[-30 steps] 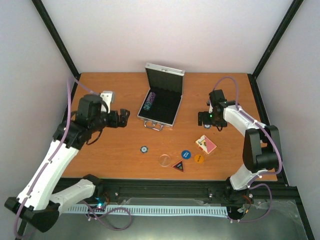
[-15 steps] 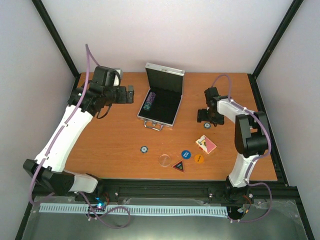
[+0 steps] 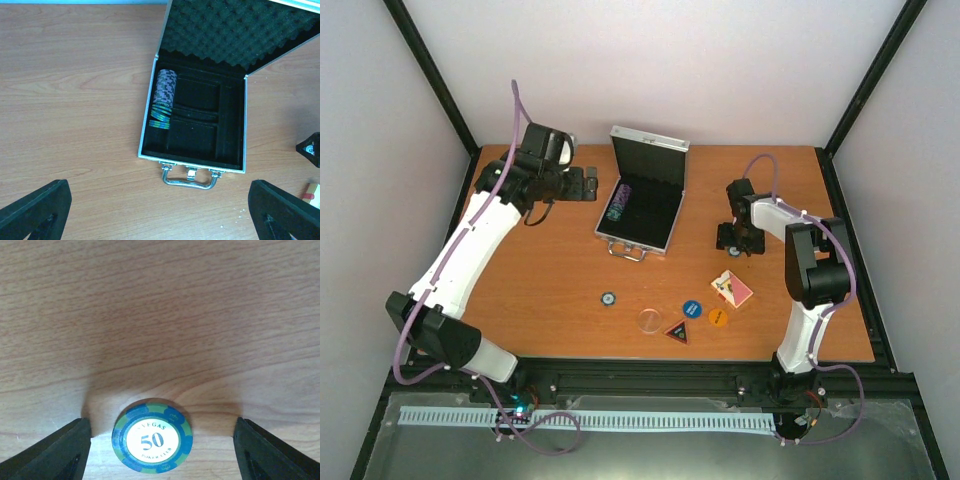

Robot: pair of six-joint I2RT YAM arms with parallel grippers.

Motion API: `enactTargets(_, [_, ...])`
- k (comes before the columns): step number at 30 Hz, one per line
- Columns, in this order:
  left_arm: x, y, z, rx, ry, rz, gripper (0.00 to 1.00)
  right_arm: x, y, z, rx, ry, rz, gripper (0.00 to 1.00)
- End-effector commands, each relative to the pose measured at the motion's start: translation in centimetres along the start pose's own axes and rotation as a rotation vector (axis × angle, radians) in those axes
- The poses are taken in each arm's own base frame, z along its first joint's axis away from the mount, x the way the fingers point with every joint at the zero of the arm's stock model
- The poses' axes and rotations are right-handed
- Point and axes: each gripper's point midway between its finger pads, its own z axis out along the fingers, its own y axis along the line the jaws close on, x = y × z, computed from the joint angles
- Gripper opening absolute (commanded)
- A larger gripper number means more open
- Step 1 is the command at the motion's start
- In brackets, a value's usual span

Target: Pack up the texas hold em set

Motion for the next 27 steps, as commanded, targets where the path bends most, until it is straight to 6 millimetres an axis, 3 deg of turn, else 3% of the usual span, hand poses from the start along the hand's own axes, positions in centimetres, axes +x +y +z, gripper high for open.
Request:
enactTargets(1, [-0.7,-0.3,-1.2,0.030,-0.018,-0.012,1.00,1.3,-0.6,0.5,0.037,0.043,0.005,0.78])
enactTargets(8, [-0.6,-0.1,-1.5,0.035,-0.028,-0.018,1.00,2.1,-1.0,0.7,0.057,0.065,-0.001,0.66])
enactTargets(12, [-0.6,-0.3,-1.6,0.049,-0.030,-0.025,1.00,2.2,-1.0,1.1,0.060,0.081,-0.006,0.51])
enactTargets(16, [-0.6,-0.2,-1.8,0.050,-0.034,-0.028,1.00,2.6,-1.0,1.4,0.061,0.090,-0.007,0.47])
enactTargets(22, [-0.8,-0.1,-2.0,0.049,-0.047,-0.031,1.00,2.9,-1.0,1.6,0.058,0.099,-0.005,0.32])
enactTargets(27, [-0.9,0.1,-2.2,0.046,-0.057,-0.033,1.00,2.7,-1.1,1.3,0.063,0.093,-0.014,0.28])
